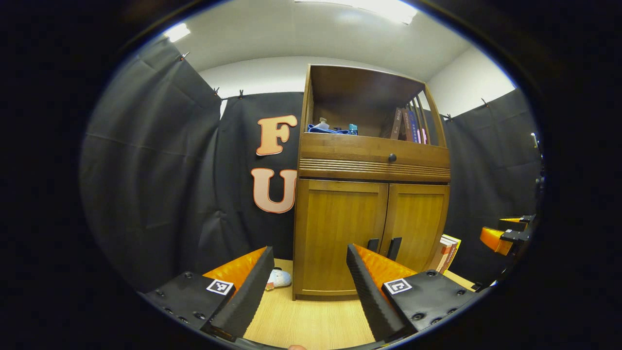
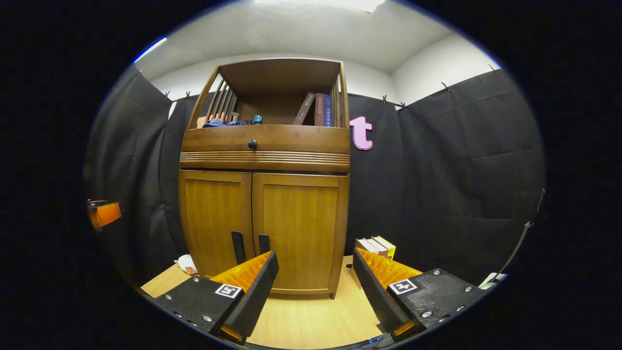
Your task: Open the right door of the double-door shoe cabinet with the right hand, and open the left door with the left hand.
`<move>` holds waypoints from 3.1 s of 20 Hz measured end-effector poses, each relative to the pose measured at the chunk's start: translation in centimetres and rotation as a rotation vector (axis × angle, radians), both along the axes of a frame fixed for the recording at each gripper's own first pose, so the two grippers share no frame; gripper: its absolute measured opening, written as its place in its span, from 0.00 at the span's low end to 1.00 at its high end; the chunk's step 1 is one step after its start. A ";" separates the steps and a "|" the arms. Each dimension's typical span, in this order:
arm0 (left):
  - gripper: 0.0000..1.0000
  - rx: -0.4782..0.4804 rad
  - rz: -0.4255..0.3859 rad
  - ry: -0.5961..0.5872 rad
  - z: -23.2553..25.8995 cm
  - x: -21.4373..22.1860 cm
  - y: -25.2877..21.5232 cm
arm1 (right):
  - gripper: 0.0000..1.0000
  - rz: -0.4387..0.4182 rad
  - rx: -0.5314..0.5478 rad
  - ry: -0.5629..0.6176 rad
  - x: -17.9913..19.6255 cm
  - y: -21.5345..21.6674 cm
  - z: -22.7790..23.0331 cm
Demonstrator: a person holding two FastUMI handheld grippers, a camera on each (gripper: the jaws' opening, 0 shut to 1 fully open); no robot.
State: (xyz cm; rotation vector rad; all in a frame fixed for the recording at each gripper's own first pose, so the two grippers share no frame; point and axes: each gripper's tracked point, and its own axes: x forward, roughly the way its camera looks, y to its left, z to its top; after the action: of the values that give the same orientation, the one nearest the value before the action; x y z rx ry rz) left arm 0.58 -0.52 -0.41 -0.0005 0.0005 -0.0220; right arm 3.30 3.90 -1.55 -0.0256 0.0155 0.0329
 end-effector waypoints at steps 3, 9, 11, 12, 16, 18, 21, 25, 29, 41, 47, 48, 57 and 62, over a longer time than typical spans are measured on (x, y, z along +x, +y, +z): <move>0.93 0.008 0.018 -0.005 0.1 -0.3 1.0 | 0.94 0.038 -0.006 0.008 1.9 2.1 -1.6; 0.93 0.019 0.067 -0.007 0.2 -1.0 3.6 | 0.94 0.099 0.000 0.036 6.9 6.1 -5.8; 0.93 0.016 0.079 -0.007 0.1 -1.1 4.2 | 0.94 0.112 0.008 0.057 8.8 7.4 -7.6; 0.93 0.015 0.086 -0.005 0.0 -1.2 4.5 | 0.94 0.123 0.017 0.072 9.9 8.2 -8.6; 0.93 0.033 0.127 0.004 -0.4 -1.7 6.1 | 0.94 0.149 0.038 0.107 13.8 10.2 -10.9; 0.93 0.037 0.148 0.015 -0.7 -1.8 7.0 | 0.94 0.153 0.034 0.113 15.5 11.3 -12.0; 0.93 0.037 0.176 0.026 -1.3 -1.6 7.9 | 0.95 0.156 0.034 0.135 18.2 12.1 -13.7; 0.93 0.052 0.221 0.049 -2.2 -1.8 9.6 | 0.87 0.155 0.058 0.161 22.0 13.1 -14.9; 0.93 0.043 0.255 0.070 -2.9 -1.5 10.8 | 0.72 0.158 0.093 0.190 25.1 14.0 -16.1; 1.00 0.069 0.307 0.101 -3.8 -2.0 12.0 | 0.31 0.133 0.124 0.217 27.1 13.9 -17.9; 0.96 0.060 0.309 0.086 -3.5 -2.6 12.0 | 0.24 0.112 0.133 0.195 22.7 12.1 -17.6; 0.95 0.059 0.311 0.083 -3.4 -2.9 11.9 | 0.23 0.107 0.136 0.190 21.8 11.6 -17.6; 0.93 0.053 0.290 0.065 -3.1 -6.3 11.5 | 0.22 0.082 0.126 0.190 14.0 6.1 -17.2; 0.93 0.056 0.240 0.058 -3.1 -6.2 9.4 | 0.18 -0.003 0.081 0.189 10.4 1.8 -16.9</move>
State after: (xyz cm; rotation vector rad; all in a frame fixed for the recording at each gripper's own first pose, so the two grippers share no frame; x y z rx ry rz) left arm -5.59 8.88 -3.51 0.0546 0.0596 0.2181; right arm 13.67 5.67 -18.41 0.0588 0.2029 0.0328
